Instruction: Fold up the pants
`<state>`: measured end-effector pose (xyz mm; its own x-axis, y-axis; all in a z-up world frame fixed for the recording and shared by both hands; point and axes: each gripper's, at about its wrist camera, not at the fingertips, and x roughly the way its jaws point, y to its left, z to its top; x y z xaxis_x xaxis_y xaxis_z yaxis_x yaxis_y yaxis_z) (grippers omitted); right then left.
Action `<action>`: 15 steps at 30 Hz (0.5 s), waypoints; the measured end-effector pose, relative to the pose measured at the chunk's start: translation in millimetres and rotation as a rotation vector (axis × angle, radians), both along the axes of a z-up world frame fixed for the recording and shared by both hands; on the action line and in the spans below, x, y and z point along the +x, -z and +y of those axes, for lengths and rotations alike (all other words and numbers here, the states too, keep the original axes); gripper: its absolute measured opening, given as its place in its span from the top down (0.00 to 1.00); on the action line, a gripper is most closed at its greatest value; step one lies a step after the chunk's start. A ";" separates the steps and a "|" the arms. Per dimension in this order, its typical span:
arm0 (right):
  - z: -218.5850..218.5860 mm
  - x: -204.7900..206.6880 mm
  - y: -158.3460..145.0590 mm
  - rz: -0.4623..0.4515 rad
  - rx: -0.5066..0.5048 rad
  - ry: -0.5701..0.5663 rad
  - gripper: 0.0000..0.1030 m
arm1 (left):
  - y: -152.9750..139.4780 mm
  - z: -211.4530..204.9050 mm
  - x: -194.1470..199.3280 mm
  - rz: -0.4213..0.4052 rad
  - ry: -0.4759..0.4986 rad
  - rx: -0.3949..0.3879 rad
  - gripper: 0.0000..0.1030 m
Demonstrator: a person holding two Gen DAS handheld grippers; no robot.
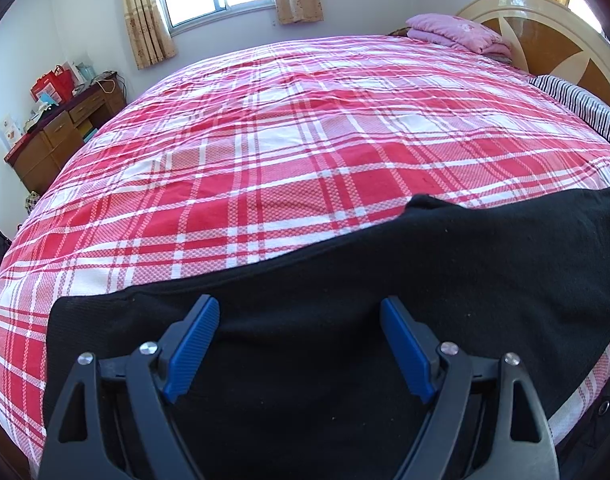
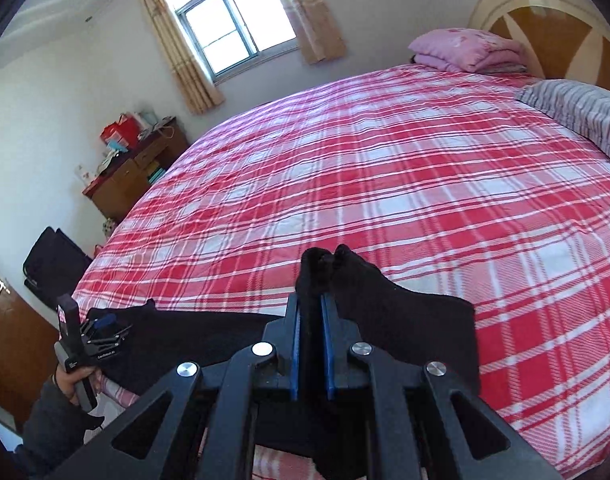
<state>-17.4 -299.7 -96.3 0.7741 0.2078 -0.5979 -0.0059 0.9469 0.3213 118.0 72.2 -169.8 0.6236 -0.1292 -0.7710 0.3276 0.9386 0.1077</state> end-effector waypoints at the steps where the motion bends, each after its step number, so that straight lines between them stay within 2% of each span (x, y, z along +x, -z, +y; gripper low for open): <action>1: 5.8 3.6 1.3 0.004 -0.003 -0.011 0.91 | 0.0 0.0 -0.1 0.000 0.000 0.000 0.17; 10: 59.7 27.1 18.8 0.048 -0.052 -0.116 0.94 | 0.1 0.0 -0.5 0.000 0.001 -0.002 0.17; 15: 88.7 39.0 40.2 0.110 -0.080 -0.199 0.94 | -0.5 -0.2 -0.7 -0.001 0.002 0.000 0.17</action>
